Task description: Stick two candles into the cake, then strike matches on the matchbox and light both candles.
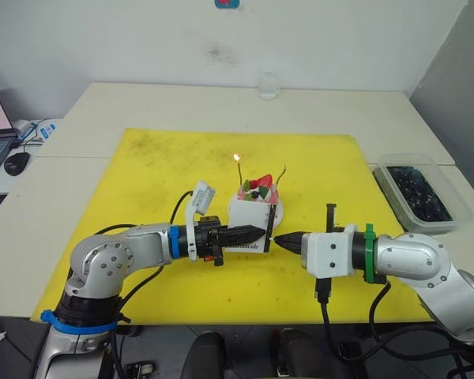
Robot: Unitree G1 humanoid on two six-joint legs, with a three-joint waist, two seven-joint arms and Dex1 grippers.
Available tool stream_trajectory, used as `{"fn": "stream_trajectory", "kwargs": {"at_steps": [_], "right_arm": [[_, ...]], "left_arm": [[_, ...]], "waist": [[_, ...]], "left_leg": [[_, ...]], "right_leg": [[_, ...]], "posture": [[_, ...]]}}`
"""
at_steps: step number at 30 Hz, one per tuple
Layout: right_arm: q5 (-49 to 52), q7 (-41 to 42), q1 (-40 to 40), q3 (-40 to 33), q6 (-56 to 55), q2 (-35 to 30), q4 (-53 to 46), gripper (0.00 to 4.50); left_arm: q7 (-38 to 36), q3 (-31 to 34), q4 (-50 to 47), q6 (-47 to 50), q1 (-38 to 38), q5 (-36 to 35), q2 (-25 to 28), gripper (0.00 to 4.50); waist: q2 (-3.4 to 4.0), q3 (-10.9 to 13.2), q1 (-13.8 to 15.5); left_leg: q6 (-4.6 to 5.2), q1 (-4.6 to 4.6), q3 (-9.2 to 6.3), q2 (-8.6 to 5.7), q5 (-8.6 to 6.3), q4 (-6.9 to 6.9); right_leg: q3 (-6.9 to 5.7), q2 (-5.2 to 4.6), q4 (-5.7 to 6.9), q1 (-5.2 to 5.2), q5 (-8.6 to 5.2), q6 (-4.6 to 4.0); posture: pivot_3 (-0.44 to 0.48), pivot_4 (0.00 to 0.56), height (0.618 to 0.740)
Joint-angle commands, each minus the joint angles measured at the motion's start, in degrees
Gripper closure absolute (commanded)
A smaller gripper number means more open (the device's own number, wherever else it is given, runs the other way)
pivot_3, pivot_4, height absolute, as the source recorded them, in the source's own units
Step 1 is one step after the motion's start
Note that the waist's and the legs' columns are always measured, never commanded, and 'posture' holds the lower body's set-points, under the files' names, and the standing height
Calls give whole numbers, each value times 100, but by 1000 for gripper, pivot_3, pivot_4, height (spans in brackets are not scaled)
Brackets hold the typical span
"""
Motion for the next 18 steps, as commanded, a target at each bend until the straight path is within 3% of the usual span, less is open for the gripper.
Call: {"fn": "stream_trajectory", "kwargs": {"at_steps": [1, 18], "right_arm": [[-49, 50, -10, 0, -134, 56, -148, 4477], [-509, 52, -128, 274, -73, 341, 156, 4477]], "left_arm": [[29, 141, -184, -55, -1, -100, -38, 4500], [88, 148, -185, 72, -15, -295, -83, 4500]], "waist": [[0, 0, 0], [0, 0, 0]], "left_leg": [[0, 0, 0, 0, 0, 0], [0, 1, 0, 0, 0, 1]], "right_leg": [[0, 0, 0, 0, 0, 0], [-1, 0, 1, 0, 0, 0]], "posture": [[0, 150, 740], [0, 150, 740]]}}
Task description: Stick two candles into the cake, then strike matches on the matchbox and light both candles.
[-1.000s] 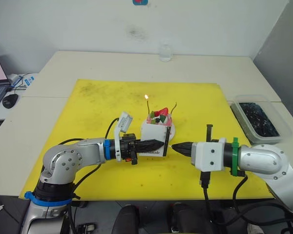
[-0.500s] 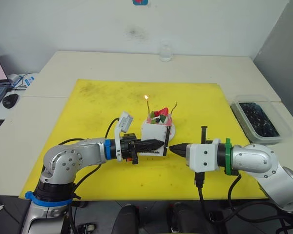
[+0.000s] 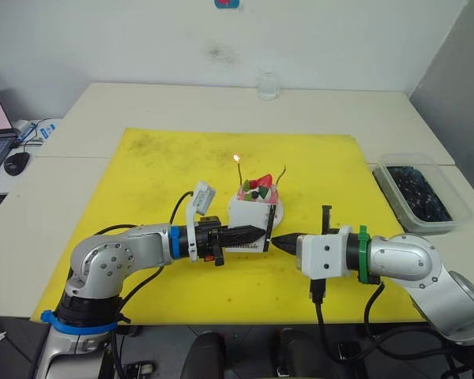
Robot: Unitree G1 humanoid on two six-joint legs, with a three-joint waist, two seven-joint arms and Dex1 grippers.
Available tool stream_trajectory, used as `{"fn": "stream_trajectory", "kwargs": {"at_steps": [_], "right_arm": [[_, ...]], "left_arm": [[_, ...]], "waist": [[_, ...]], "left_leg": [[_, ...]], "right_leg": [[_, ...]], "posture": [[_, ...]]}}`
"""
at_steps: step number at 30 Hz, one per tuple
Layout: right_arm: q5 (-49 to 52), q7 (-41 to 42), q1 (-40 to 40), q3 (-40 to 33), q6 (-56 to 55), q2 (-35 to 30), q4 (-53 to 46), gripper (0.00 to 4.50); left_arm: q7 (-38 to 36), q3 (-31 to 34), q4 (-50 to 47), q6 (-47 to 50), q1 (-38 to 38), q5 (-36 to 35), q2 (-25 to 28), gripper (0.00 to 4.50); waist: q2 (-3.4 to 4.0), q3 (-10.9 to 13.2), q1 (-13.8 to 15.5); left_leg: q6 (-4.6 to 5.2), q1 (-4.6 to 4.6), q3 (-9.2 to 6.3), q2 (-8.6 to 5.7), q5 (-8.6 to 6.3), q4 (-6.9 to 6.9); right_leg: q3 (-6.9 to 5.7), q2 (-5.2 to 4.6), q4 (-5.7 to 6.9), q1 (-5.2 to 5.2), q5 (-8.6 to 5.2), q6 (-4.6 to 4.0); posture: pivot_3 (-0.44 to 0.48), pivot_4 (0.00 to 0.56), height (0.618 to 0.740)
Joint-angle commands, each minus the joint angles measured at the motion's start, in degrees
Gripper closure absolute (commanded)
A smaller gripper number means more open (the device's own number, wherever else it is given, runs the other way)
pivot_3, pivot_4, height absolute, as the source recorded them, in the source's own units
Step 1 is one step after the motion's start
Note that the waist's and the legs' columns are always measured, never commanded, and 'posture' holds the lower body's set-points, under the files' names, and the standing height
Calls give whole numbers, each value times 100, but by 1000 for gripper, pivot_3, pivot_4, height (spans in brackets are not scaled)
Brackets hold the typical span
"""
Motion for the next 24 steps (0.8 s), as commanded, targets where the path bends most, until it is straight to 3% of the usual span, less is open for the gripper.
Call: {"fn": "stream_trajectory", "kwargs": {"at_steps": [1, 8, 12, 15, 18, 24], "right_arm": [[-114, 20, -109, 75, -29, 79, 3, 4477], [-343, 24, -188, 249, -35, 229, 158, 4477], [-463, 229, -151, 495, -164, 229, 281, 4477], [-375, 423, -37, 368, -250, 57, 190, 4477], [-251, 490, 30, 171, -196, -3, 70, 4477], [53, 324, 67, -502, 245, 65, -164, 4477]], "left_arm": [[-24, 119, -182, 24, -26, -271, -89, 4500], [225, 216, -245, 173, -67, -553, -366, 4500], [974, 705, -133, 106, -975, -1503, -622, 4500], [1031, 1130, 336, -26, -2067, -1534, -143, 4500], [897, 1227, 534, -7, -2481, -1445, 281, 4500], [797, 1279, 195, 305, -1824, -1741, 794, 4500]], "waist": [[0, 0, 0], [0, 0, 0], [-15, 8, 28], [-36, 20, 94], [-28, 16, 42], [-28, 17, 4]], "left_leg": [[0, 0, 0, 0, 0, 0], [0, 0, 0, 0, 0, 1], [0, -1, -4, 1, 1, 3], [-1, -14, -11, -2, 2, 16], [0, 6, 11, -12, 0, 7], [-2, 0, 2, 4, 1, 2]], "right_leg": [[0, 0, 0, 0, 0, 0], [1, -1, 0, 0, 0, 1], [-2, -2, 5, 0, 1, 1], [-26, 7, 4, 2, 5, 6], [-2, 15, 1, 5, 5, 7], [3, -2, 2, 1, -2, 18]], "posture": [[0, 150, 740], [0, 150, 740], [0, 150, 740], [0, 150, 740], [0, 150, 740], [0, 150, 740]]}}
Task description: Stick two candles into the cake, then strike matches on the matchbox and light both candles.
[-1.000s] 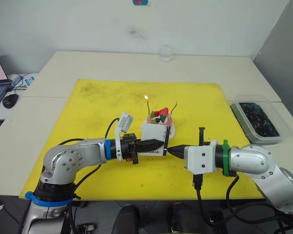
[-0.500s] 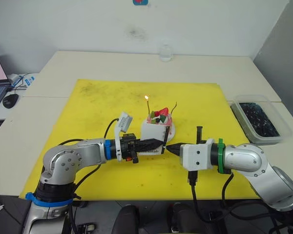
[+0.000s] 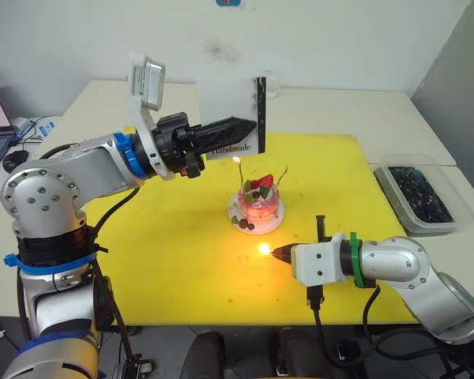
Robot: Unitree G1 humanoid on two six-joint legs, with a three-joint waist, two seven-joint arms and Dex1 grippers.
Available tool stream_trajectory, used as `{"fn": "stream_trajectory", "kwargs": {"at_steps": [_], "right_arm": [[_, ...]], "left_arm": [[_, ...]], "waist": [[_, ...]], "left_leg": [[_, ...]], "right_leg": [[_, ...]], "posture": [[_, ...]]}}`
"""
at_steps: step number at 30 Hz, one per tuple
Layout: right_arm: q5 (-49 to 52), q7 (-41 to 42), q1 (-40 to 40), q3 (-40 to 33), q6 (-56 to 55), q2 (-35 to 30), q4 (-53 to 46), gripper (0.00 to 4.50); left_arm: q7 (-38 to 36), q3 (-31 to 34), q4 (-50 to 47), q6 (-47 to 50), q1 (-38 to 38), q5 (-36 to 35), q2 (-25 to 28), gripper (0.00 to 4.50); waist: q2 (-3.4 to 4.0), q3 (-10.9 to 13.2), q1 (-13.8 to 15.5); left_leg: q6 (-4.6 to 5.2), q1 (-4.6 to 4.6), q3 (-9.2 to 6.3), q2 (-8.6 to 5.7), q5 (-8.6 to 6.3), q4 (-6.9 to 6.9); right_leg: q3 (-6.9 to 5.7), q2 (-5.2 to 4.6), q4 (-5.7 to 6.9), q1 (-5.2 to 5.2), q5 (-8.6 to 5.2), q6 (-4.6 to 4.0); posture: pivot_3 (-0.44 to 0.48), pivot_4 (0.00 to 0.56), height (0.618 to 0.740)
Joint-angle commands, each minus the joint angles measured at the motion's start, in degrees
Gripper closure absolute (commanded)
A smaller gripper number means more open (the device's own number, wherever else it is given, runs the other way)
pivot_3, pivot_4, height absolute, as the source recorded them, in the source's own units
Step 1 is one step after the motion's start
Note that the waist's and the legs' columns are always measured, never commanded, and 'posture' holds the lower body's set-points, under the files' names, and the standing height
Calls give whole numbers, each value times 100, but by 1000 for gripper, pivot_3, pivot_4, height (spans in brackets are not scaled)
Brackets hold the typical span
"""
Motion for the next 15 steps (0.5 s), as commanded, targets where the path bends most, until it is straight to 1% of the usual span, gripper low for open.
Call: {"fn": "stream_trajectory", "kwargs": {"at_steps": [1, 4, 6, 9, 12, 15], "right_arm": [[215, -146, -53, -626, 289, 17, -272, 4477], [212, -258, -315, -989, 383, -8, -45, 4477], [149, -342, -522, -1081, 360, 14, 178, 4477], [-30, -528, -898, -1017, 181, 114, 627, 4477], [-223, -679, -1200, -884, -43, 201, 1049, 4477], [-367, -777, -1432, -798, -201, 298, 1354, 4477]], "left_arm": [[-167, 72, -473, 248, 616, -333, 302, 4500], [-233, 43, -880, 378, 1354, -587, 527, 4500], [-248, 3, -1069, 357, 1758, -597, 600, 4500], [-511, -233, -1383, 291, 2282, -208, 732, 4500], [-694, -413, -1533, 133, 2526, 85, 746, 4500], [-745, -485, -1533, 28, 2553, 167, 686, 4500]], "waist": [[0, 0, -8], [2, 1, -13], [1, 2, -8], [1, 2, -5], [1, 2, 7], [1, 2, 11]], "left_leg": [[0, 0, -1, 1, 0, 0], [-1, 3, 2, 3, 0, -1], [-2, 3, 1, 3, 1, 1], [-1, 8, 0, -2, 1, 3], [0, 7, 1, -5, 1, 5], [0, 2, 0, -4, 1, 4]], "right_leg": [[-1, 0, 1, 0, 0, 0], [1, -6, 3, -1, 0, -1], [-2, -9, 4, 0, 2, -4], [-2, -11, 5, 3, 6, -11], [0, -11, 4, 3, 7, -13], [-2, -10, 2, -1, 6, -14]], "posture": [[0, 150, 740], [0, 150, 740], [0, 150, 740], [0, 150, 740], [0, 150, 740], [0, 150, 740]]}}
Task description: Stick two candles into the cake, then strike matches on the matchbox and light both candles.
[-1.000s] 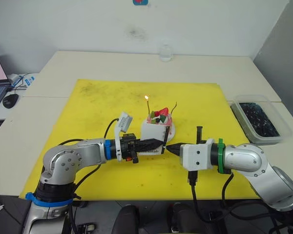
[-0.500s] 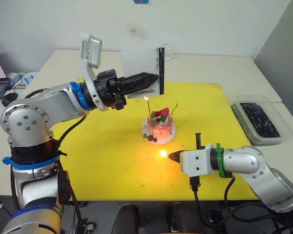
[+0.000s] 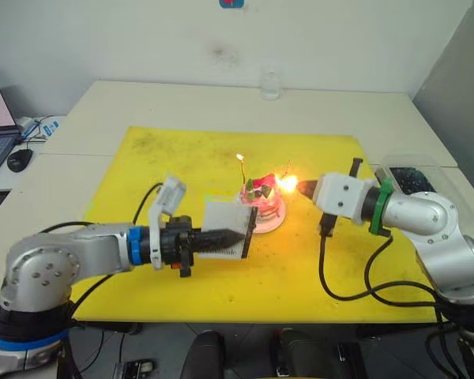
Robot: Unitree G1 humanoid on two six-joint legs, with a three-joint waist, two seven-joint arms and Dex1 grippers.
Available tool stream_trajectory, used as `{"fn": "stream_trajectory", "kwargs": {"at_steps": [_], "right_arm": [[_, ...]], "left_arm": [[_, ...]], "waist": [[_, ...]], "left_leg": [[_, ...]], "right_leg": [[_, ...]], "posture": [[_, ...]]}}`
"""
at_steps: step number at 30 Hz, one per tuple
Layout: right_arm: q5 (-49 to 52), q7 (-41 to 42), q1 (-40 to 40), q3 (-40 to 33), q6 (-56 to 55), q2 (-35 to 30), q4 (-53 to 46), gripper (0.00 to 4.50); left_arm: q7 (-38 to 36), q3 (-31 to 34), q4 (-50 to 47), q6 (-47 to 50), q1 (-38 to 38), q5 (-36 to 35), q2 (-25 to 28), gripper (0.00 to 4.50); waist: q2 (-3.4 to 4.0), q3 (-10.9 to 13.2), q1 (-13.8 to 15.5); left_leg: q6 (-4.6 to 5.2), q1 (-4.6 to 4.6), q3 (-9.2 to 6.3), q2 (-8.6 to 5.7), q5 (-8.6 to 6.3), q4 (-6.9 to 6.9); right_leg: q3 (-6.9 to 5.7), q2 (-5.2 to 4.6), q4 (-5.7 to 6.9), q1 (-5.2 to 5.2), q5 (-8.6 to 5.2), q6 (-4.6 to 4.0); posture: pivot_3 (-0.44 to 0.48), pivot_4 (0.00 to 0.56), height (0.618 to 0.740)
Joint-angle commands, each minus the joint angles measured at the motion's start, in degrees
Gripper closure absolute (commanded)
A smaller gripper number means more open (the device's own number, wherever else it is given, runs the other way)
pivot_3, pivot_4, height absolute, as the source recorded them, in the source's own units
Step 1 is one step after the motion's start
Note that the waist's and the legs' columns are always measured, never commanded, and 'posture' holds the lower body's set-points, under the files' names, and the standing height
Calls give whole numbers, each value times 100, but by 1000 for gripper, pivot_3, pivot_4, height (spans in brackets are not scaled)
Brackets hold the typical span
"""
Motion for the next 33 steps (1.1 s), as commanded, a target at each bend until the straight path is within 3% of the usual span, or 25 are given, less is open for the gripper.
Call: {"fn": "stream_trajectory", "kwargs": {"at_steps": [1, 19, 33], "right_arm": [[-197, -166, -263, 18, -284, 76, 213, 4477], [-436, -219, -404, 38, -436, 366, 423, 4477], [-422, -94, -235, -99, -463, 230, 271, 4477]], "left_arm": [[-154, -26, -189, -253, -47, 89, -2, 4500], [-293, -230, -96, -444, -80, 237, -50, 4500], [-437, -281, -67, -505, -97, 346, -35, 4500]], "waist": [[0, 0, 0], [1, 0, -11], [1, 0, -12]], "left_leg": [[0, 0, 1, 0, 0, -1], [1, -2, 1, 3, -1, -3], [1, -2, 1, 2, -1, -3]], "right_leg": [[1, 1, 0, 0, -1, -1], [1, 4, 1, -1, -4, -1], [1, 4, 0, -1, -4, -1]], "posture": [[0, 150, 740], [0, 150, 740], [0, 150, 740]]}}
